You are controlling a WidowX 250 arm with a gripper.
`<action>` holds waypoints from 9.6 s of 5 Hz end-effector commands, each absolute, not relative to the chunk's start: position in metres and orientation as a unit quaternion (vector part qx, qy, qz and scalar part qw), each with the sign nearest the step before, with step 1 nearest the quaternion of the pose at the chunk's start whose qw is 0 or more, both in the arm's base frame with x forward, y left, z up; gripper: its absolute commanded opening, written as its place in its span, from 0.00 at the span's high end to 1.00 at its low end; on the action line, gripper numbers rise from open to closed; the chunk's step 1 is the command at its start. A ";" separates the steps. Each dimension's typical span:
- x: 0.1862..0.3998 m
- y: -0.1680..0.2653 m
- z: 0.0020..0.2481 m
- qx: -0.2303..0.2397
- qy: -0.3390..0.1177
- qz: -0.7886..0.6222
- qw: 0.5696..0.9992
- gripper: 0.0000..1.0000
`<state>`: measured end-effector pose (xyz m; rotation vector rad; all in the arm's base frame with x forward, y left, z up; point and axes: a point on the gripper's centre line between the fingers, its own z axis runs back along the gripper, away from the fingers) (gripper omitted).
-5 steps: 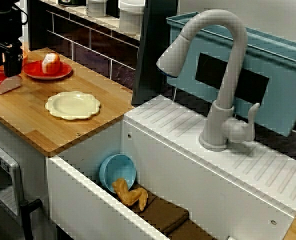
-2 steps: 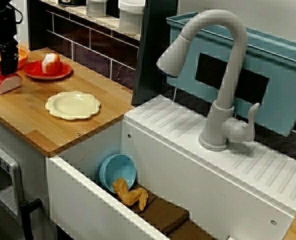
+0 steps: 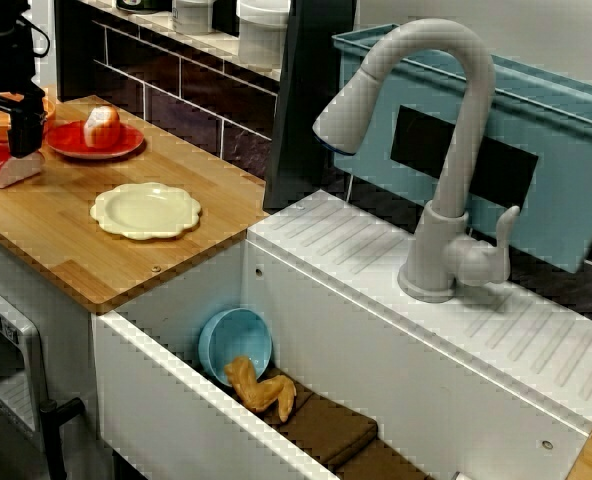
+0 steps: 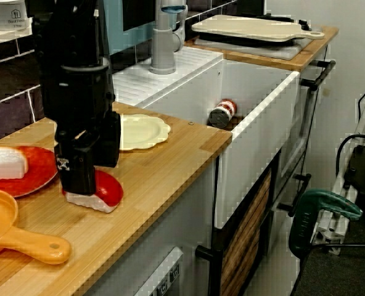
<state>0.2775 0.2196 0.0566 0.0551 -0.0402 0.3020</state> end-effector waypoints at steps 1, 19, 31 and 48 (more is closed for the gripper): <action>0.277 0.235 0.054 0.037 -0.024 0.148 0.988 0.00; 0.339 0.105 0.249 -0.023 -0.094 0.018 0.995 1.00; 0.311 0.081 0.133 0.000 -0.077 0.017 0.997 1.00; 0.325 0.099 0.079 0.026 -0.028 0.037 0.999 0.00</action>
